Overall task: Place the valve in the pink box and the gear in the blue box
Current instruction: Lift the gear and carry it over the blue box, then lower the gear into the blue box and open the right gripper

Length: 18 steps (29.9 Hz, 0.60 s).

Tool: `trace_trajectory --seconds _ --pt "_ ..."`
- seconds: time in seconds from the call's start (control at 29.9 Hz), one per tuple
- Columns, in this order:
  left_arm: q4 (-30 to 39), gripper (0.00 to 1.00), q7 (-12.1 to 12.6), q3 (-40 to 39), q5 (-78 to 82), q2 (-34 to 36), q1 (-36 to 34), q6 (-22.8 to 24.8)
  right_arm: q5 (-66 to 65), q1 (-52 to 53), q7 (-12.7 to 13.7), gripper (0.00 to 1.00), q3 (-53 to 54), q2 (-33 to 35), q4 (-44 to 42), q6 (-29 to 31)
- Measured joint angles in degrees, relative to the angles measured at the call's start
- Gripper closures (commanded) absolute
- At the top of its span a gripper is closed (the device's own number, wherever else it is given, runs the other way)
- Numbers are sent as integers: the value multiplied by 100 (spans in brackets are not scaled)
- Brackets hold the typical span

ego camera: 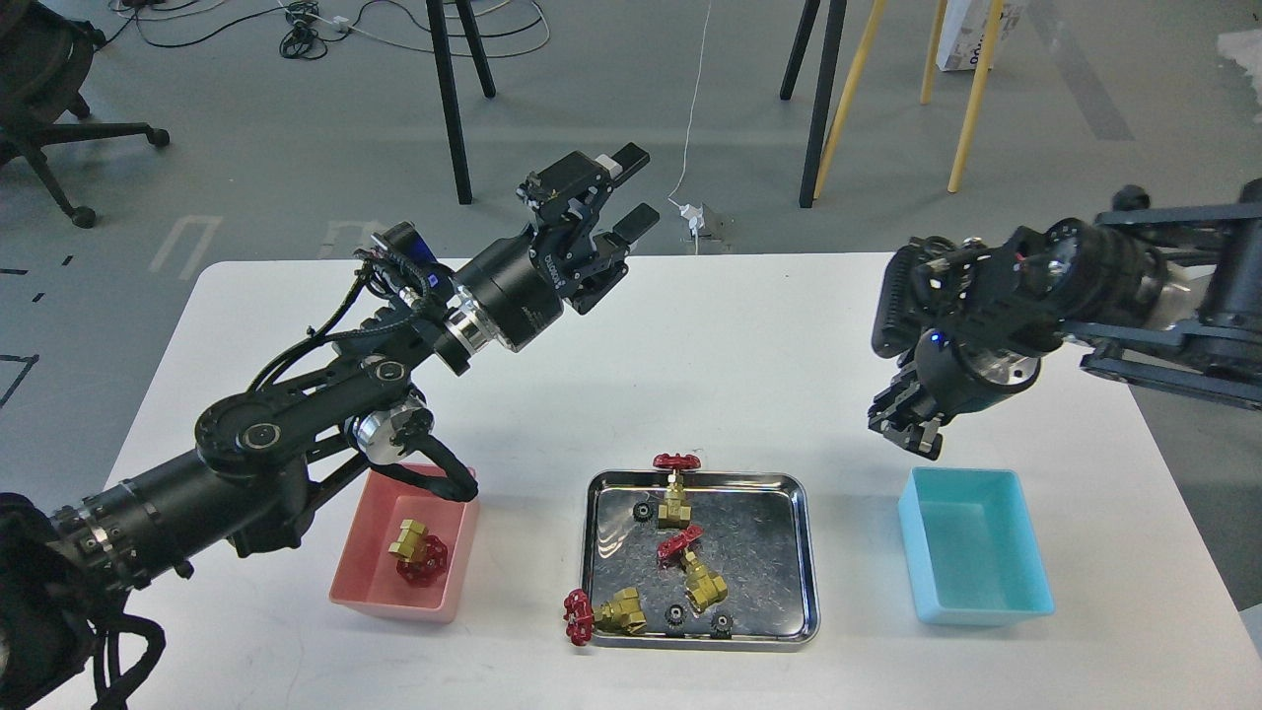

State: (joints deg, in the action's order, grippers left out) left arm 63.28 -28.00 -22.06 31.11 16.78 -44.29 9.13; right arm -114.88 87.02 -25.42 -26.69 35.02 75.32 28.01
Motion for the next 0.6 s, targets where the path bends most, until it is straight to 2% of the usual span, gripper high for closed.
trace_trajectory --seconds 0.2,0.47,0.6 --pt "-14 29 0 -6 -7 0 1 1 -365 -296 22 93 -57 684 299 -1" --pt "-18 29 0 -1 -8 0 6 2 -387 -698 28 91 -57 838 603 -2" --pt "-18 28 0 1 -9 0 8 1 -424 -804 89 85 -67 839 623 -2"
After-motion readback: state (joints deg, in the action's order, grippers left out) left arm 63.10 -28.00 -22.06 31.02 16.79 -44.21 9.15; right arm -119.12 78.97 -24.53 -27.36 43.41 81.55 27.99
